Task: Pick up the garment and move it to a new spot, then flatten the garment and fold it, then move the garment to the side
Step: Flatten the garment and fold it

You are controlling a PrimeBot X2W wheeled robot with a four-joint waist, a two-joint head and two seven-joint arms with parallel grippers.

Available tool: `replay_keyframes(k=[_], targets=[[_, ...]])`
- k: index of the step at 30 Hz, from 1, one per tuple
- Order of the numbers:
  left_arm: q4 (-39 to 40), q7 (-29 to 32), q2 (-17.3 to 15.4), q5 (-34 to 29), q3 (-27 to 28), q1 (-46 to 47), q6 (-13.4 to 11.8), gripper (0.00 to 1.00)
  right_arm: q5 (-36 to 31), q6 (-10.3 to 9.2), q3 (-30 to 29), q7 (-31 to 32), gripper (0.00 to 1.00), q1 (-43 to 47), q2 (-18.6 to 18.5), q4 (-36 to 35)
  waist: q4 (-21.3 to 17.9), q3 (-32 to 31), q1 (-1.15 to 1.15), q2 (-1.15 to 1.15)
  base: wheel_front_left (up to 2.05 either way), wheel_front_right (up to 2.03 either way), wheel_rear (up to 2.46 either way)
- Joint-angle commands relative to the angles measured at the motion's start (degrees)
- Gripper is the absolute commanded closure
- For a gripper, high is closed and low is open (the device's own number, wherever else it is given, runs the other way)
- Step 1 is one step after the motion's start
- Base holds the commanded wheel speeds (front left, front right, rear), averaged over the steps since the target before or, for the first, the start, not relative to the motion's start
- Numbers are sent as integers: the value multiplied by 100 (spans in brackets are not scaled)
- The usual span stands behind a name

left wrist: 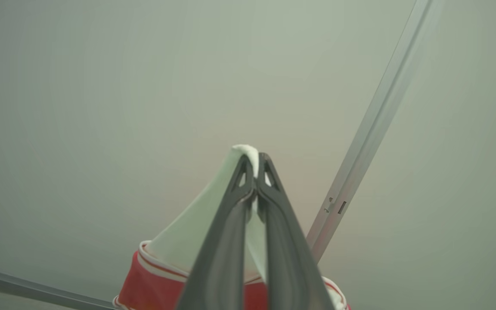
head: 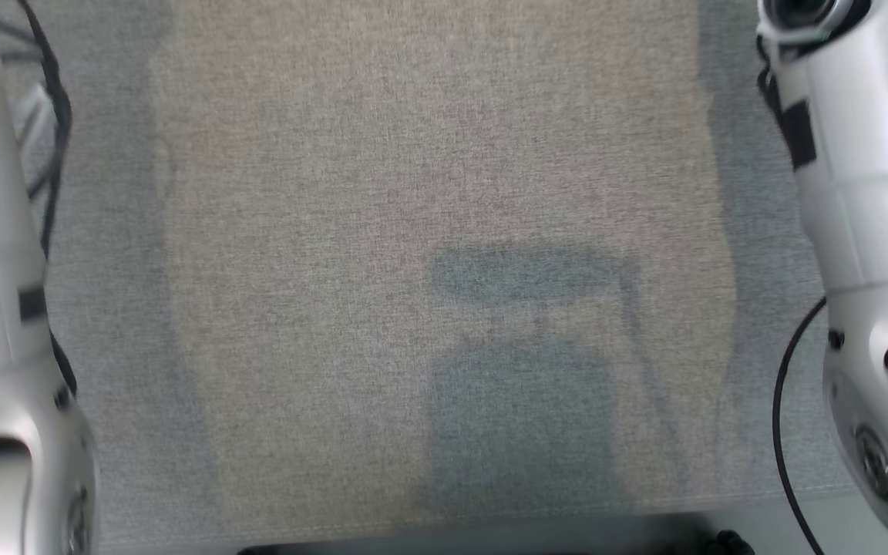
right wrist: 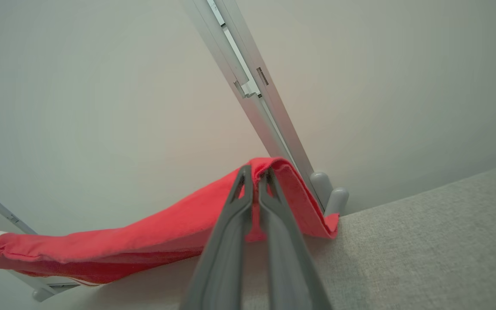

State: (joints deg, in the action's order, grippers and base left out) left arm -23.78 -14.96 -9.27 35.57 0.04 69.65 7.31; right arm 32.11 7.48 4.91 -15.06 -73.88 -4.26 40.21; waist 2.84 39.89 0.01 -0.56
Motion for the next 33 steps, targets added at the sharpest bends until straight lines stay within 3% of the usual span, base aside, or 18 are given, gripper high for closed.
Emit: replay_keyframes(k=[1,6,10,17,27,33], targets=[[323,-24,-77,163,32,-548,20,100,162,1,151,-20,100,367,-89,-182,-104,-485,-1,56,0,0,0],[1225,-25,-128,530,143,-2090,20,100,542,1,386,-21,100,1350,-212,-743,-126,-1063,-1,56,0,0,0],[1704,-26,-90,445,279,-3370,19,100,653,1,414,-21,100,2304,-263,-1205,-119,-1498,-1,56,0,0,0],[2251,-25,363,448,271,-5249,20,100,754,1,-55,-21,100,4013,-99,-2052,42,-2199,-1,56,0,0,0],[2207,-26,625,511,20,-6934,19,100,357,1,-437,-21,100,5957,81,-2862,277,-2866,-1,56,0,0,0],[2052,-25,631,653,-156,-7595,-80,100,567,1,-532,-22,100,6866,126,-3065,277,-3187,-1,56,0,0,0]])
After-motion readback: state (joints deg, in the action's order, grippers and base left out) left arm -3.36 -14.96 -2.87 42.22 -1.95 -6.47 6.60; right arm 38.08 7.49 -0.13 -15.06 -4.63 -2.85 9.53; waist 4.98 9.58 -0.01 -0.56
